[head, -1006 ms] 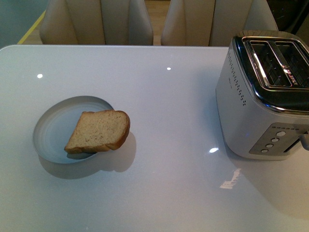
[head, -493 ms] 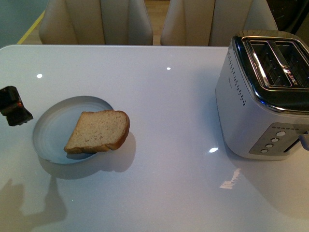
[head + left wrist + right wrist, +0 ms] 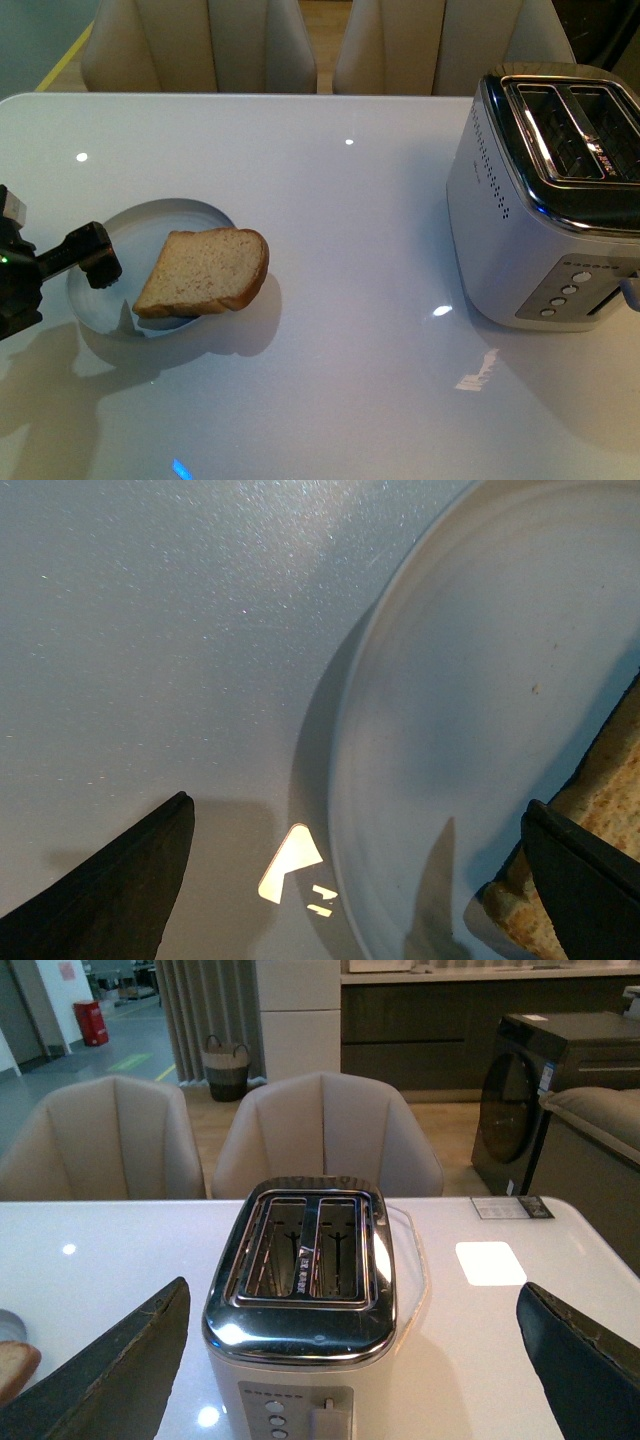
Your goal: Left arm holds plate, right arm toasts bread
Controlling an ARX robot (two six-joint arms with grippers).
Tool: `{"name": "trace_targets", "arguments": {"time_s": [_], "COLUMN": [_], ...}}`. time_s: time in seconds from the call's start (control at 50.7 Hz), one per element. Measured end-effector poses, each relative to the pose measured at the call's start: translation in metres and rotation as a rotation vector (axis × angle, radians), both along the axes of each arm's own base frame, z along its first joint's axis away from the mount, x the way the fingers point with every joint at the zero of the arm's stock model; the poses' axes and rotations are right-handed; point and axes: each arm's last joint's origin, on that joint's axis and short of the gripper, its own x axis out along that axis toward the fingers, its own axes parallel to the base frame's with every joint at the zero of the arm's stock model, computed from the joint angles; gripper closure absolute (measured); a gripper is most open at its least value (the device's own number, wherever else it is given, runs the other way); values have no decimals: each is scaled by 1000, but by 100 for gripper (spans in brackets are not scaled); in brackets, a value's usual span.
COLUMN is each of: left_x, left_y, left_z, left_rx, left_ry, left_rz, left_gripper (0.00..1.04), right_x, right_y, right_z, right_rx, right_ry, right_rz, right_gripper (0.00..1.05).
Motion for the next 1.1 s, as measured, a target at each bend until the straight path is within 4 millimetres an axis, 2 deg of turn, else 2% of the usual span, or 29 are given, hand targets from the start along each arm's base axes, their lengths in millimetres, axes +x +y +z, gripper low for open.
{"name": "trace_targets", "arguments": {"time_s": [0.533, 0.966, 1.006, 1.105], "left_x": [8, 3, 3, 0], "left_y": [-19, -18, -17, -15], "left_z": [-14, -18, -17, -16], "left_rx": [11, -91, -102, -123], "left_ry": [23, 64, 61, 60], "left_rz": [-4, 161, 176, 209], "left_gripper": [8, 98, 101, 102], "right_x": [0, 0, 0, 0], "right_y": [0, 0, 0, 0], "right_z": [0, 0, 0, 0], "right_rx": [0, 0, 0, 0], "right_ry": [0, 0, 0, 0], "right_rz": [0, 0, 0, 0], "right_gripper": [9, 9, 9, 9]}}
